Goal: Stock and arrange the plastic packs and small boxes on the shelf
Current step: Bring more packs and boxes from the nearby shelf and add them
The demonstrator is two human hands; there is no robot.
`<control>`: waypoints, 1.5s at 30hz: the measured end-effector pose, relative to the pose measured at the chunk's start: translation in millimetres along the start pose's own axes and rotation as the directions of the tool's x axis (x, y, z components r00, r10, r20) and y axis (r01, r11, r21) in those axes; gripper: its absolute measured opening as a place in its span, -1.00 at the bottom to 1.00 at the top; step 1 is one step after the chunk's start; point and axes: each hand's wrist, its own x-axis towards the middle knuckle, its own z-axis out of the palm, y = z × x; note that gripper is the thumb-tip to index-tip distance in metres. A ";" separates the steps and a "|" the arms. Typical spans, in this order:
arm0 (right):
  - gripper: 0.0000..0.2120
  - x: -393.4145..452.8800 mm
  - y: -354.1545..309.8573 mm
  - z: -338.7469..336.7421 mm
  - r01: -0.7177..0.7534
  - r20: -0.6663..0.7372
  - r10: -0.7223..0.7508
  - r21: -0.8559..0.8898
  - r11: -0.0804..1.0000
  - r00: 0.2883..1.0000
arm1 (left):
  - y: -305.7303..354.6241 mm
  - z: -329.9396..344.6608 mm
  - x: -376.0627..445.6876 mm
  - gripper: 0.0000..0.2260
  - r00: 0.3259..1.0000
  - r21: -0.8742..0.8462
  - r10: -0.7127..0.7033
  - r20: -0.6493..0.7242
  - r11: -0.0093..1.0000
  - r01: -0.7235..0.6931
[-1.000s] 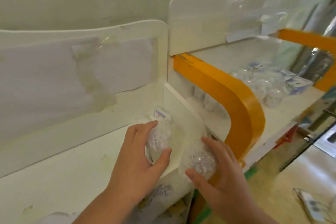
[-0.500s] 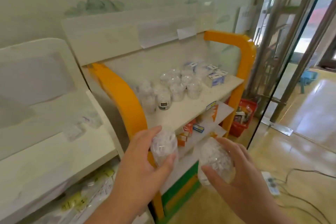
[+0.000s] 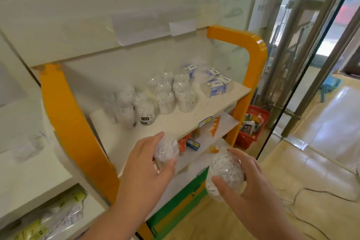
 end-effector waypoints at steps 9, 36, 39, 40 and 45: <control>-0.24 145.1 38.3 -10.2 0.023 -0.047 -0.027 -0.076 0.997 0.999 | -40.7 56.2 99.2 -0.46 0.967 0.087 -0.200 -0.161 0.973 0.215; -0.32 384.4 88.5 72.0 0.364 0.303 -0.368 0.072 0.928 0.879 | -46.4 118.4 145.5 -0.42 0.743 0.295 -0.337 -0.578 0.763 0.576; -0.29 383.8 89.1 70.4 0.382 0.311 -0.398 0.113 0.917 0.863 | -43.7 119.5 149.0 -0.43 0.727 0.284 -0.371 -0.577 0.744 0.605; -0.28 383.1 89.8 68.9 0.388 0.314 -0.407 0.123 0.913 0.858 | -42.5 119.6 149.9 -0.43 0.722 0.275 -0.382 -0.577 0.741 0.612; -0.30 378.2 92.5 55.6 0.435 0.338 -0.450 0.124 0.892 0.827 | -31.5 121.1 150.7 -0.33 0.682 0.266 -0.440 -0.585 0.690 0.673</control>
